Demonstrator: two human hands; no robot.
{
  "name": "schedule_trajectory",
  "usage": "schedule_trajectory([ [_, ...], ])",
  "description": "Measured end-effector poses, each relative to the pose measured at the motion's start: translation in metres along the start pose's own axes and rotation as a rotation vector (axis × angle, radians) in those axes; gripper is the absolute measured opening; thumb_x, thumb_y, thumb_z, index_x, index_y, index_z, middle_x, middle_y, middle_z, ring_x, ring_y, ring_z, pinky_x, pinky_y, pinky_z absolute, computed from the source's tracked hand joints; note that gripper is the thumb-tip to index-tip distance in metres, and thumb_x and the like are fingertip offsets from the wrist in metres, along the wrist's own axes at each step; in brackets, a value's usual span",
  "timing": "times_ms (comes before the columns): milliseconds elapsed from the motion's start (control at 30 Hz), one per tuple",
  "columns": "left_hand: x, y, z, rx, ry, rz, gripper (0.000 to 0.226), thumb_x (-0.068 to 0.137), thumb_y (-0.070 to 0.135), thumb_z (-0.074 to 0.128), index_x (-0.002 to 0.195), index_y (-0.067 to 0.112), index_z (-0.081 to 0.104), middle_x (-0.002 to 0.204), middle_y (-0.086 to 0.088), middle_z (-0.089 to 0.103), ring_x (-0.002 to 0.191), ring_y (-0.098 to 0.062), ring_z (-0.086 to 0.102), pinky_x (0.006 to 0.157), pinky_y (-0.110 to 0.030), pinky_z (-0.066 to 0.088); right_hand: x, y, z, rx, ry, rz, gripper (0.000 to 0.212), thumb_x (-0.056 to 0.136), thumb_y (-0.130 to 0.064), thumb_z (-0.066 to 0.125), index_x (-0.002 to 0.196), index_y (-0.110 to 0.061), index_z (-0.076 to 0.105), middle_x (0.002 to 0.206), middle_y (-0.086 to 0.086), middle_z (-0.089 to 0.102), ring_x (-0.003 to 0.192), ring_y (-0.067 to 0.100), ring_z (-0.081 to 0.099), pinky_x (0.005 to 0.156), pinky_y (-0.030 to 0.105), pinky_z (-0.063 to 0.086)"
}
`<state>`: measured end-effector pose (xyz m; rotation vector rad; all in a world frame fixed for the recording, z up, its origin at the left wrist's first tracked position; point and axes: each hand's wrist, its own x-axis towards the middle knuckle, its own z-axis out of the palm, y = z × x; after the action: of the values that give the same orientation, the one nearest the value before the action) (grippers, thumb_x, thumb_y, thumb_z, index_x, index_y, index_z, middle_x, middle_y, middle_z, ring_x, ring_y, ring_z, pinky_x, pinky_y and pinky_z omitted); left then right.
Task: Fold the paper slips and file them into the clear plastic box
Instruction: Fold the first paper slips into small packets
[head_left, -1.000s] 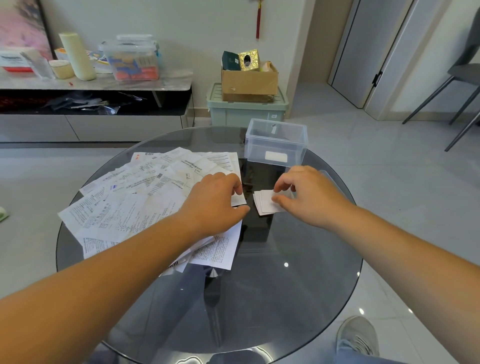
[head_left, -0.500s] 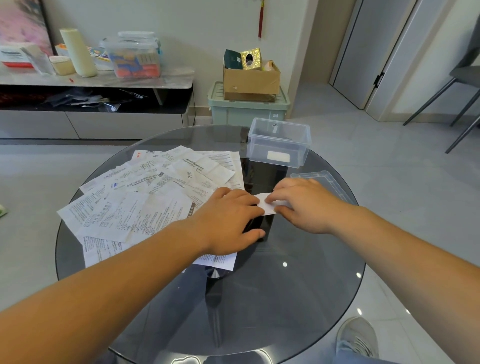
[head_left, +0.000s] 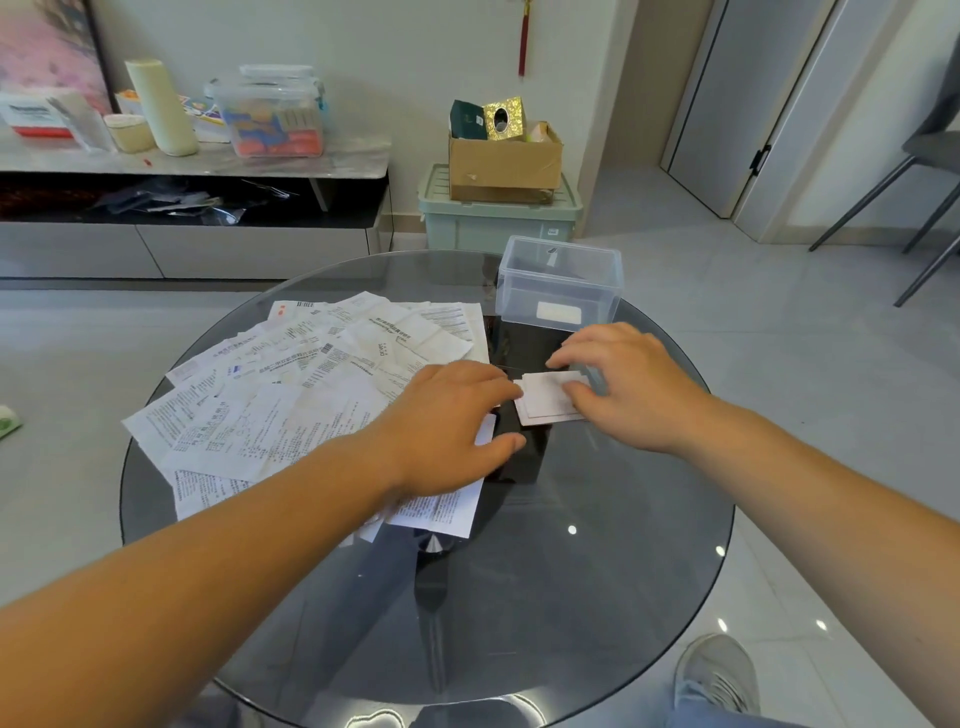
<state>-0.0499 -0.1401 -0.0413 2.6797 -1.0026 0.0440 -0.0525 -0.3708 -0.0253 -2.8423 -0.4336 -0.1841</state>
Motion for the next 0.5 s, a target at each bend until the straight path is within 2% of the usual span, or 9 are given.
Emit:
schedule_trajectory([
  [67,-0.011,-0.007,-0.015,-0.054,0.070,-0.067,0.041,0.096,0.050,0.054,0.132,0.030,0.057,0.136,0.008,0.057,0.124,-0.012,0.051,0.109,-0.036,0.040,-0.002,-0.009,-0.006,0.051,0.094,-0.003,0.024,0.095,-0.027,0.061,0.118,-0.027,0.068,0.122,-0.008,0.060,0.119,0.017,0.048,0.103,0.039,0.038],
  [133,-0.029,-0.019,-0.031,-0.111,0.104,-0.167,0.029,0.096,0.047,0.056,0.119,0.030,0.061,0.121,0.011,0.060,0.107,-0.008,0.058,0.095,-0.030,0.050,-0.005,-0.027,-0.009,0.118,0.129,-0.033,0.018,0.094,-0.027,0.063,0.111,-0.024,0.070,0.112,-0.009,0.062,0.111,0.015,0.051,0.099,0.035,0.042],
  [233,-0.067,-0.045,-0.046,-0.075,0.112,-0.278,0.019,0.095,0.043,0.059,0.108,0.030,0.063,0.108,0.012,0.061,0.095,-0.006,0.059,0.083,-0.026,0.052,-0.009,-0.064,-0.005,0.190,0.046,-0.105,0.013,0.094,-0.031,0.063,0.104,-0.027,0.070,0.103,-0.014,0.061,0.103,0.010,0.054,0.093,0.033,0.047],
  [367,-0.107,-0.073,-0.050,0.028,0.059,-0.360,0.027,0.091,0.051,0.061,0.113,0.035,0.061,0.119,0.012,0.060,0.106,-0.009,0.056,0.095,-0.030,0.049,-0.015,-0.107,0.009,0.197,-0.169,-0.177,0.023,0.097,-0.041,0.058,0.116,-0.032,0.067,0.119,-0.019,0.060,0.115,0.006,0.051,0.101,0.029,0.044],
  [500,-0.123,-0.078,-0.050,0.001,-0.018,-0.312,0.065,0.078,0.075,0.055,0.131,0.038,0.054,0.141,0.014,0.050,0.127,-0.010,0.046,0.112,-0.035,0.039,-0.012,-0.131,0.026,0.200,-0.235,-0.223,0.034,0.093,-0.044,0.063,0.125,-0.031,0.063,0.135,-0.017,0.055,0.128,0.007,0.043,0.108,0.027,0.036],
])
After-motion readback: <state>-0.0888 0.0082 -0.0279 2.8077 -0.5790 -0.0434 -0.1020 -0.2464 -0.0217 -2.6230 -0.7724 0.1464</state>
